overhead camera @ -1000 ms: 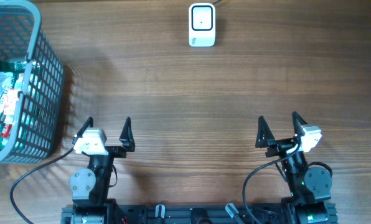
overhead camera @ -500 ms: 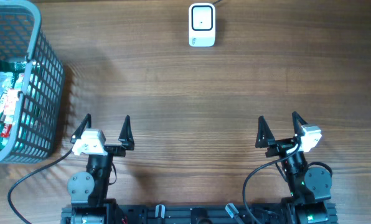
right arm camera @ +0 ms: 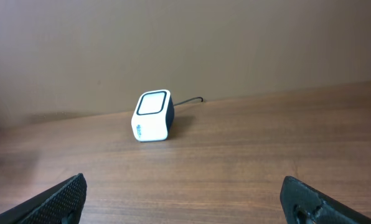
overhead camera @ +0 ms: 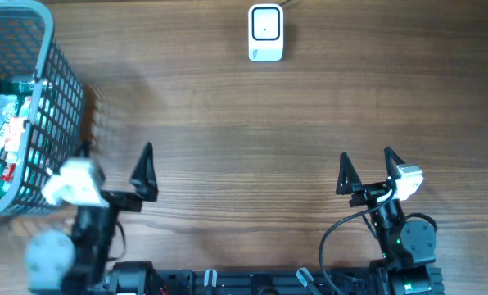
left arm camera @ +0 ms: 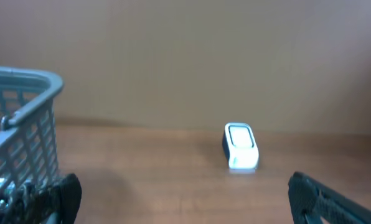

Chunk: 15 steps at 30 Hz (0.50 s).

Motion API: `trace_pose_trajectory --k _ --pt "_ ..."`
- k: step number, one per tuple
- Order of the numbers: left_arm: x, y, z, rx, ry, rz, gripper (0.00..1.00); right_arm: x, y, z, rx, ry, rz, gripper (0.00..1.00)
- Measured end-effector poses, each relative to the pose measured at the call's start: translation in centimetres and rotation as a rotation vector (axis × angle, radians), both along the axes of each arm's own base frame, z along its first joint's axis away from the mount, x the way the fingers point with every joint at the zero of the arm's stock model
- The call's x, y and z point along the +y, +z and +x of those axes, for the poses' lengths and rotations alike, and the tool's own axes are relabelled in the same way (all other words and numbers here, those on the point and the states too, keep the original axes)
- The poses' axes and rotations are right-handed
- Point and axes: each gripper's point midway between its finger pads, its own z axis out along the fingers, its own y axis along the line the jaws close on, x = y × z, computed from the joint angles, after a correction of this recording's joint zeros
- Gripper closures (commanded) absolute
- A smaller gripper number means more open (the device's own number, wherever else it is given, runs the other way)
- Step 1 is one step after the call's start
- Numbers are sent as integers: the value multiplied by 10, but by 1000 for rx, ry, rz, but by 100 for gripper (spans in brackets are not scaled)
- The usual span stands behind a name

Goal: Scan the item barcode
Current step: 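Move the left gripper over the basket and reach down inside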

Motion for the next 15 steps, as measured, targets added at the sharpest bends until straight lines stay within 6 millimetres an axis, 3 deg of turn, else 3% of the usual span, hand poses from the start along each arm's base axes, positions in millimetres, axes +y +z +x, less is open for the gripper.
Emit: trace_pose_trajectory --k 7,11,15 --pt "-2 49 31 374 -35 80 0 0 0 0 -1 0 0 0" --pt "-2 79 68 426 -51 118 0 0 0 0 -2 0 0 0" --pt "-1 87 96 430 -52 143 0 0 0 0 -1 0 0 0"
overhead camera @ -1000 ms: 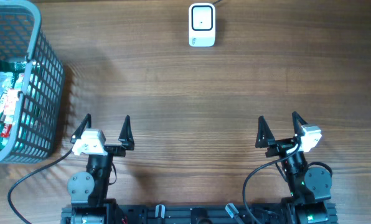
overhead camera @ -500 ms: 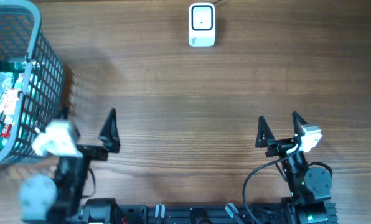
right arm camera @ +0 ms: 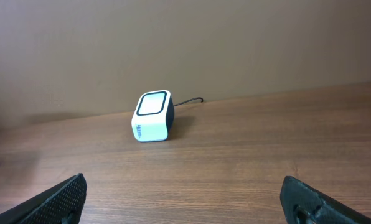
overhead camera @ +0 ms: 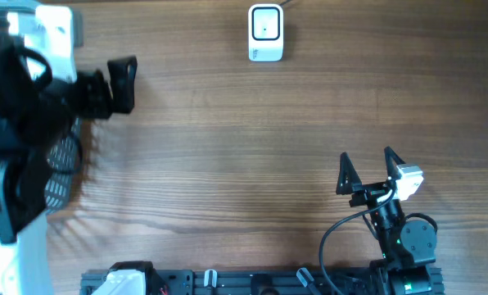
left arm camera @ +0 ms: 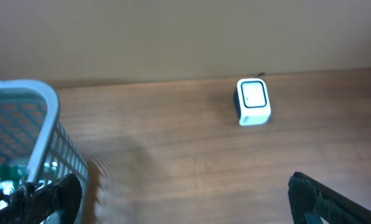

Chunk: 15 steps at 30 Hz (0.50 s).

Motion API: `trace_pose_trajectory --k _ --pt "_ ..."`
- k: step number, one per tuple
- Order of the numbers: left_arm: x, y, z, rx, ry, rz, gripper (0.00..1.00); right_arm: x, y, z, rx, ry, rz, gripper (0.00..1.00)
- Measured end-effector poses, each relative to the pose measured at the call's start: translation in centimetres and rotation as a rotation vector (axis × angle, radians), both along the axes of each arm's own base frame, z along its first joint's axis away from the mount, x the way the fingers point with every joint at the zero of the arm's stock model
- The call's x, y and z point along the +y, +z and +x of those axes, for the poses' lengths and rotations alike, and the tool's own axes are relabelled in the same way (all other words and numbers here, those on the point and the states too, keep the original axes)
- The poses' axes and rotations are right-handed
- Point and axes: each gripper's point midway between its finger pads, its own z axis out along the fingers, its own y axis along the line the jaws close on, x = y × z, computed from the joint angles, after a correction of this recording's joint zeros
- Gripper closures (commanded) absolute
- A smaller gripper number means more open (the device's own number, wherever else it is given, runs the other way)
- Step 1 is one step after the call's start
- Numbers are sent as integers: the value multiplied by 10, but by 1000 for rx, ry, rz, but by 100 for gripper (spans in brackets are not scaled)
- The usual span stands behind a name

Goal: Scan the item barcode
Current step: 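Move the left gripper over the basket and reach down inside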

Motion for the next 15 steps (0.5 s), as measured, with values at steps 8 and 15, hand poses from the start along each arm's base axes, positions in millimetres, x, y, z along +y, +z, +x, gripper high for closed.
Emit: trace_pose_trajectory --k 8,15 --pt "58 10 27 -63 201 108 0 0 0 0 0 0 0 0" --pt "188 6 4 -42 616 106 0 0 0 0 0 0 0 1"
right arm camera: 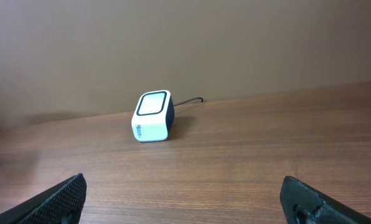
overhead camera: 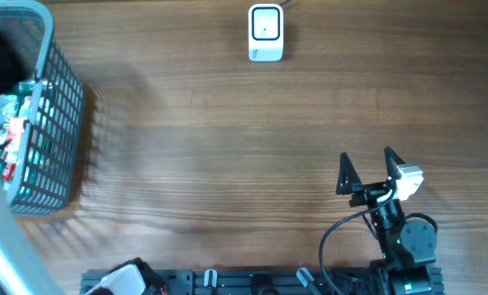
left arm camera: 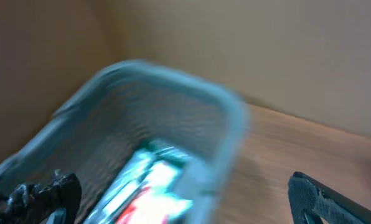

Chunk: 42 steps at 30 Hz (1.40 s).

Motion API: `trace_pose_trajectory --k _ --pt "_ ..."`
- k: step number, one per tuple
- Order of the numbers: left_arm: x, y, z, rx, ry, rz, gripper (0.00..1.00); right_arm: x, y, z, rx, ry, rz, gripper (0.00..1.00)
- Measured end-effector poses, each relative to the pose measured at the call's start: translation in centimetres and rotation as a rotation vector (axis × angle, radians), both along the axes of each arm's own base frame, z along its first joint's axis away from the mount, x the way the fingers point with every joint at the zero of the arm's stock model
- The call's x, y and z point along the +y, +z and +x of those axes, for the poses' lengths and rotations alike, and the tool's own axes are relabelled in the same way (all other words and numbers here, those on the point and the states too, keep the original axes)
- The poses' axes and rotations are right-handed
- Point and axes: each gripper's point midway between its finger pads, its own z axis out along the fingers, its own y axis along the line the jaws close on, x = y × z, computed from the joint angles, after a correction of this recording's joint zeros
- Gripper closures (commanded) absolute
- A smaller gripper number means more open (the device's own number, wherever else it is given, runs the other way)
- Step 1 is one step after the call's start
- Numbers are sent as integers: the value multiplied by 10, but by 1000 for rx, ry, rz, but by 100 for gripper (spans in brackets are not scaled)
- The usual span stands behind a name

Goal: Scan the item barcode
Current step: 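Move the left gripper over the basket and reach down inside, then grasp the orange-and-green Balance wipes pack with the left gripper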

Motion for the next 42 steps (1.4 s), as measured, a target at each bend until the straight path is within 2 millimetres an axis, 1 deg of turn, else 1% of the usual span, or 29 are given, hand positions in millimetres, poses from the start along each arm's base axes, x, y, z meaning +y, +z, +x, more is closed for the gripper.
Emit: trace_pose_trajectory --k 3,6,8,10,11,14,16,19,21,24,29,31,33,37,40,42 --pt "54 -16 -22 18 186 -68 0 0 0 0 0 0 0 0" --pt "91 -32 -38 28 306 -124 0 0 0 0 0 0 0 0" --pt "108 -42 -43 42 353 -151 0 0 0 0 0 0 0 1" --pt "115 -49 -44 55 368 -167 0 0 0 0 0 0 0 0" --pt "122 -64 -40 91 372 -192 0 0 0 0 0 0 0 0" --pt "130 -99 -30 202 339 -233 0 0 0 0 0 0 0 0" --pt "134 -124 -22 275 300 -258 0 0 0 0 0 0 0 0" --pt "131 -160 -8 371 189 -303 0 0 0 0 0 0 0 0" --pt "128 -175 -2 417 124 -321 0 0 0 0 0 0 0 0" --pt "125 -187 2 457 51 -316 0 0 0 0 0 0 0 0" --pt "114 -190 5 486 -69 -291 0 0 0 0 0 0 0 0" --pt "111 -195 6 494 -98 -295 0 0 0 0 1 0 0 0" --pt "106 -205 4 512 -119 -314 0 0 0 0 0 0 0 0" --pt "98 -233 -2 559 -143 -362 0 0 0 0 0 0 0 0" --pt "95 -256 -4 580 -150 -384 0 0 0 0 0 0 0 0" --pt "93 -267 -6 588 -153 -398 0 0 0 0 0 0 0 0"
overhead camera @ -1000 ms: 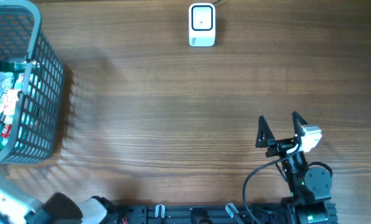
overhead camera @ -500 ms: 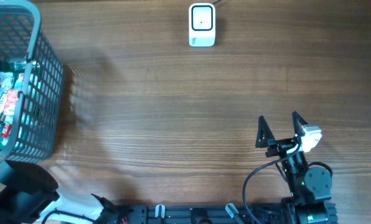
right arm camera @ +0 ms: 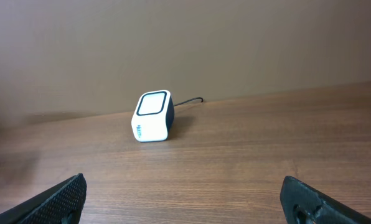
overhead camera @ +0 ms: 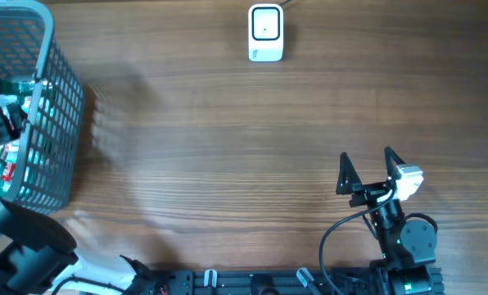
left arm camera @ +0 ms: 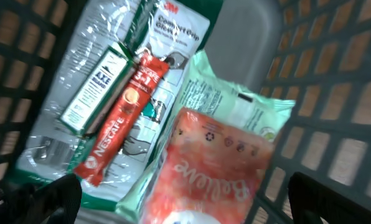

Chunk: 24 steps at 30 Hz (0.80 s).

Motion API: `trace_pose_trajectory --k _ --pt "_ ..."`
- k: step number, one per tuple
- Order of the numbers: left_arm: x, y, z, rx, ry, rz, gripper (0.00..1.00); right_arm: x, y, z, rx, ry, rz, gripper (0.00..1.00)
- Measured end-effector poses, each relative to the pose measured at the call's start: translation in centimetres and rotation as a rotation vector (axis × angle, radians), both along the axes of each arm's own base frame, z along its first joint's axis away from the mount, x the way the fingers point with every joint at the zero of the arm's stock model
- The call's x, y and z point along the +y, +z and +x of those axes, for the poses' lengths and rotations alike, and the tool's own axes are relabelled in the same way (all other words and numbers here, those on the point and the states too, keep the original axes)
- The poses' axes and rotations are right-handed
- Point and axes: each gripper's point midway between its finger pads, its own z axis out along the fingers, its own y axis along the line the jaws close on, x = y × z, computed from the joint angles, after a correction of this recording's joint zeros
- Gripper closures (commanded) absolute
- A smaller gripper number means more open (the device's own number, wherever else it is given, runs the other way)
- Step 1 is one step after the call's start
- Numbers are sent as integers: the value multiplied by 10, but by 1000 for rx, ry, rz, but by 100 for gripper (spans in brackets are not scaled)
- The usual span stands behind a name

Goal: Scan the item barcode
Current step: 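Grasp the orange-and-green Balance wipes pack with the left gripper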

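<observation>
My left gripper is open and low inside the blue-grey mesh basket. Its fingertips stand on either side of a red-and-pink pack. Under that pack lies a green-and-white pouch. Left of it is a clear packet with a red Nescafe stick on it. No barcode shows on them. The white scanner sits at the table's back middle, also in the right wrist view. My right gripper rests open at the front right, holding nothing.
The basket's mesh walls close in around the left gripper. The left arm reaches in from the front left corner. A thin cable runs from behind the scanner. Wooden tabletop lies between basket and scanner.
The left gripper was above the basket, looking at its rim and contents from outside. Now it is down inside, close over the packs. The right arm has not moved.
The left gripper first stood open at the table's front, beside the basket, facing the scanner. Then it was raised high near the basket's back corner, then over the basket's opening. Now it is inside, around the red-and-pink pack. The right gripper stayed open and still.
</observation>
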Motion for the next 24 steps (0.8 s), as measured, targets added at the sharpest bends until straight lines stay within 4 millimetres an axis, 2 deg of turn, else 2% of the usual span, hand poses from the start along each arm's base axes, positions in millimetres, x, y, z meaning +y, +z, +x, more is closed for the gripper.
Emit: trace_pose_trajectory --k 15,24 --pt "-5 -57 -3 49 -3 -61 0 0 0 0 0 0 0 0" --pt "-10 -72 1 75 -18 -88 0 0 0 0 0 0 0 0"
